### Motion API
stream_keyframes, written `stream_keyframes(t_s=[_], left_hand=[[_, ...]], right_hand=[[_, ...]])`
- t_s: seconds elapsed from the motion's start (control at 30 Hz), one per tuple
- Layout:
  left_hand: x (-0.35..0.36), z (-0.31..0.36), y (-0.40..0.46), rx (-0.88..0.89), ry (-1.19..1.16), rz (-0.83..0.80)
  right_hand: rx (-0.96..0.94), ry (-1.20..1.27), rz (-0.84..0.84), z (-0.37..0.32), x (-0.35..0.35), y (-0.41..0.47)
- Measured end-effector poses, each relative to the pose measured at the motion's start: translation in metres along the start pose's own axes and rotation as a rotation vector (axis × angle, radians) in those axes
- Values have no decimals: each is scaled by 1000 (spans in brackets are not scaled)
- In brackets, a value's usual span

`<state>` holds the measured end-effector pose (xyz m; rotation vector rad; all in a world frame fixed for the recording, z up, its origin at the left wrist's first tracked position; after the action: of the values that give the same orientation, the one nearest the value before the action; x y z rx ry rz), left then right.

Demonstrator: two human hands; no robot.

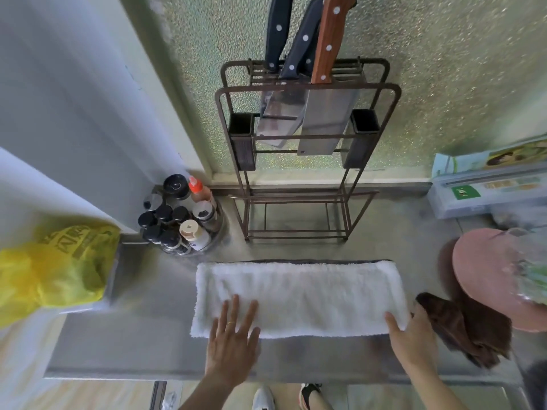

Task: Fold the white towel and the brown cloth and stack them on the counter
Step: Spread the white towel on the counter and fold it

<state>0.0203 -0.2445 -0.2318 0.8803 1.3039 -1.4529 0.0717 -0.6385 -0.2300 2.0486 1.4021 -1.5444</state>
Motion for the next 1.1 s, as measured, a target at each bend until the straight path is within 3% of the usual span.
stream_keyframes(t_s=[0.1,0.2,0.3,0.4,0.6,0.7,0.77,0.83,0.97,1.03,1.1], left_hand=[[-4,2,2,-52,-127,-7],[-10,-3,4,-159,-407,-23],[-32,-15,4,-290,-710,111],[-50,-34,1,-463,-1004,168],[-59,-79,11,-638,-1303,207],[-56,-97,18,-650,-1185,127],[-52,-105,20,-640,-1070,80],[-50,-108,23,-563,-950,79],[-47,-112,27,-500,-894,99],[-53,-109,29,-489,-818,112],[-64,-107,29,-434,-532,194]], right_hand=[[174,192,-52,-11,2,-5],[195,372,-84,-51,6,-29],[66,480,-131,-113,20,-66],[-155,423,-203,-175,58,-110],[-424,358,-362,-248,141,-188],[-587,138,-575,-255,187,-215],[-664,66,-621,-251,194,-220],[-759,105,-495,-247,180,-215],[-857,1,-46,-231,150,-175],[-847,-66,26,-227,146,-152],[-838,-174,-1,-225,150,-135]])
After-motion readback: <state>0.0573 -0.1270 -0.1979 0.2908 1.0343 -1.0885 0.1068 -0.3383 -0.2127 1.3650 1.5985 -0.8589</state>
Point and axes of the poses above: each hand's wrist, its own y-axis towards the middle knuckle, its own x-axis out of the palm, z = x × y, the point moved 7 cm from there along y, towards the middle knuckle, and after that the axes turned 1 degree about x, right-handed, at the moved point
